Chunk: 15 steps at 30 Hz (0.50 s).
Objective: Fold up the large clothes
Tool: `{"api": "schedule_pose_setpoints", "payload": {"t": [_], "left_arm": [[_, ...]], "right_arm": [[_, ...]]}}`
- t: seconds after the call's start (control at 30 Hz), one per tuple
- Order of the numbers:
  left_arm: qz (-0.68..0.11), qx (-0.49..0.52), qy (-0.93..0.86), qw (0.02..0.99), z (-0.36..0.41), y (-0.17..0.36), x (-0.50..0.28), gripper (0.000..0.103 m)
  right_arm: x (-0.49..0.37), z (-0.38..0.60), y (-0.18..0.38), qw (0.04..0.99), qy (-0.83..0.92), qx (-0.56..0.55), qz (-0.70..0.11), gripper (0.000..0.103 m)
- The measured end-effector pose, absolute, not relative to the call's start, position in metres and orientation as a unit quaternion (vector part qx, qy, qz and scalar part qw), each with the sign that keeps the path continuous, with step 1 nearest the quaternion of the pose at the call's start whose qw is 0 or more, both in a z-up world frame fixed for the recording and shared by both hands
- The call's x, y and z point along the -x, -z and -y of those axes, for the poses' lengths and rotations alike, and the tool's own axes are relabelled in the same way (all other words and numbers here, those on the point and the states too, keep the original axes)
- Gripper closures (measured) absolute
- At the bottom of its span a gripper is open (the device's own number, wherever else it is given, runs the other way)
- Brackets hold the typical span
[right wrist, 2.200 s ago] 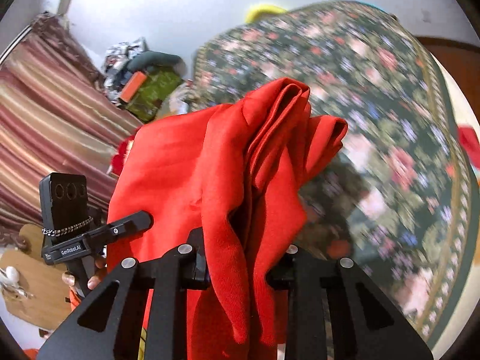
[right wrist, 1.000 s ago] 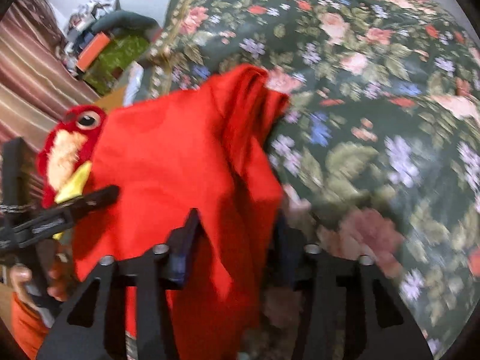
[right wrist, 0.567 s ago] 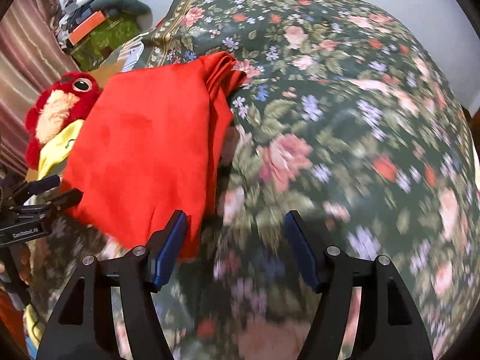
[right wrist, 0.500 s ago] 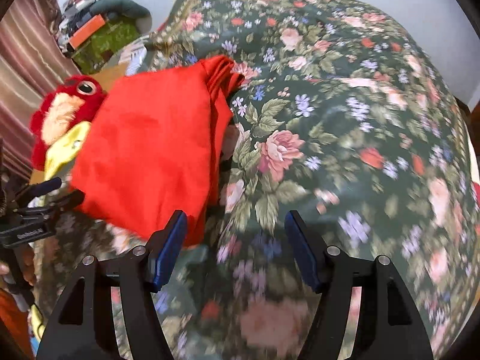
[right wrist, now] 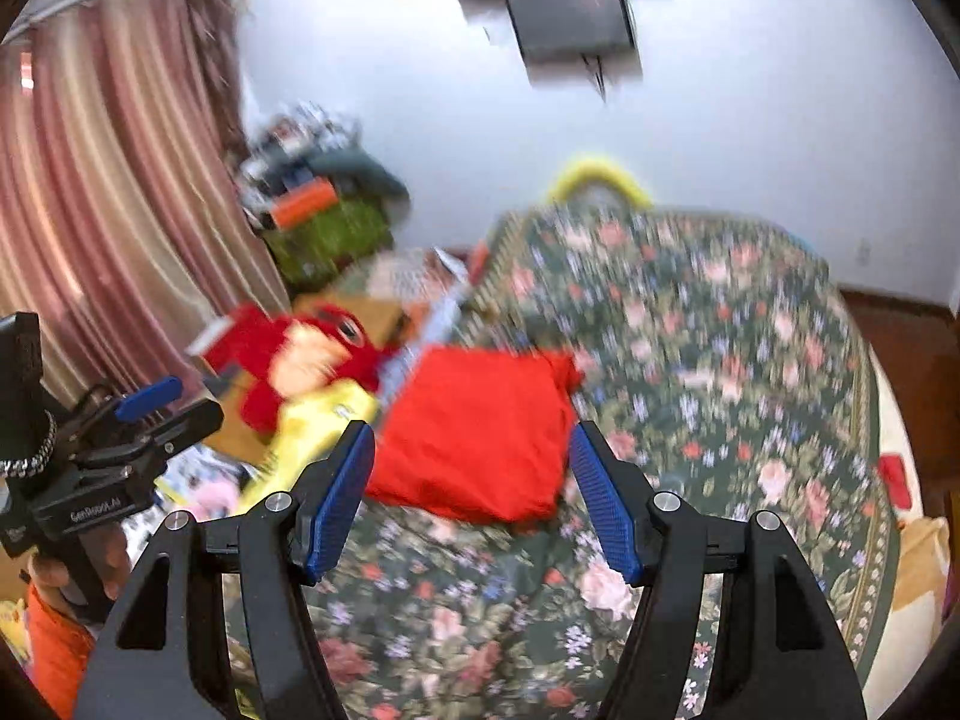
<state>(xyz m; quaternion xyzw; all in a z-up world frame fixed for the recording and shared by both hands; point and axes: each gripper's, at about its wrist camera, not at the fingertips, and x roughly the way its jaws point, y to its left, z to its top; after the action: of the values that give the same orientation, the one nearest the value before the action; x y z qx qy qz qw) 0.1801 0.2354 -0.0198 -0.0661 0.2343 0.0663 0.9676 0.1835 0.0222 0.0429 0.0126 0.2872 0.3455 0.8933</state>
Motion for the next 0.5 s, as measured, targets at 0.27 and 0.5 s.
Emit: {"api": "schedule_pose_setpoints", "payload": {"t": [0.27,0.5], "left_arm": [[-0.108,0.062,-0.075,0.989,-0.189,-0.019,-0.079,0.014],[-0.057,0.058,-0.090,0.993,-0.163,-0.019,-0.026,0.014]], "right_arm": [[-0.098,0.008,-0.081,0.925,-0.347,-0.031,-0.154,0.039],[-0.044,0.014,-0.086,0.941,-0.327,-0.019,-0.082,0.027]]}}
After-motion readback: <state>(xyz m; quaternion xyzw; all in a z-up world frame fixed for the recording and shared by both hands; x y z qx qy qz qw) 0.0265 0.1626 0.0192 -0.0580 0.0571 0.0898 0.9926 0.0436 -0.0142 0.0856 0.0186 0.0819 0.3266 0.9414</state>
